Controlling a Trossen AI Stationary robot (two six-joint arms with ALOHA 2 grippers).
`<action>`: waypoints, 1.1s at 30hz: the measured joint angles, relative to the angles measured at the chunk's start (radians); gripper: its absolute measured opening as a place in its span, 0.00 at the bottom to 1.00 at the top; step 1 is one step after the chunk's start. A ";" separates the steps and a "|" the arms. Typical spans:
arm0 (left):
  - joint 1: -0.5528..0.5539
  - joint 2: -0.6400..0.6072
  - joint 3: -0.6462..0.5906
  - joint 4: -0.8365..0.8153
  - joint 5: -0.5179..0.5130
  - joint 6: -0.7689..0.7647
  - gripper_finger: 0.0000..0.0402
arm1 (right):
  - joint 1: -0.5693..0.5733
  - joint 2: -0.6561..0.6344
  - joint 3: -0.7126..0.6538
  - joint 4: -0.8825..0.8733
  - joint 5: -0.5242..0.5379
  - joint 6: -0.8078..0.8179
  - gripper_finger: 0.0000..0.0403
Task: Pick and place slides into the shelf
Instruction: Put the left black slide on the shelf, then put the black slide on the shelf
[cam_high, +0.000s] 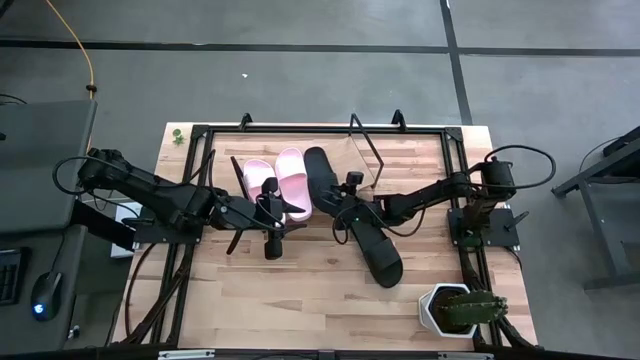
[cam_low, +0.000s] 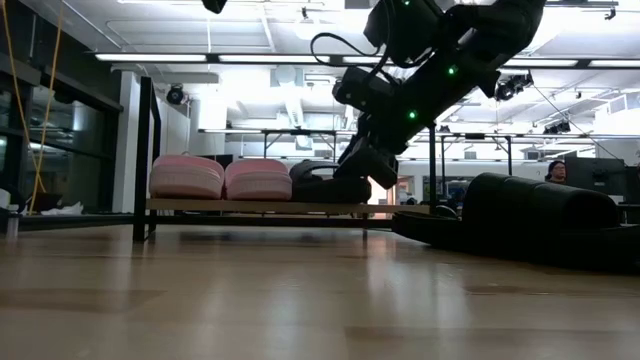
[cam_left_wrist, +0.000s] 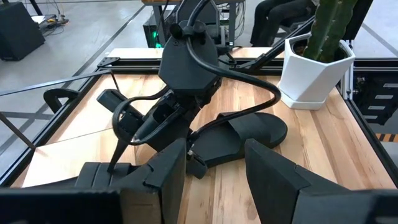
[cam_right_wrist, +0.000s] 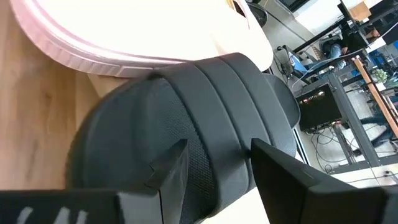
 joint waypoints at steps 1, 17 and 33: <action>0.000 0.000 0.000 0.000 0.000 0.000 0.37 | 0.002 0.000 0.001 -0.002 0.000 0.000 0.40; 0.000 0.000 0.000 -0.002 0.000 0.000 0.37 | 0.110 -0.001 0.217 -0.366 0.032 0.044 0.40; 0.000 0.000 0.000 -0.010 0.000 0.000 0.37 | 0.237 -0.029 0.217 -0.398 0.144 0.031 0.40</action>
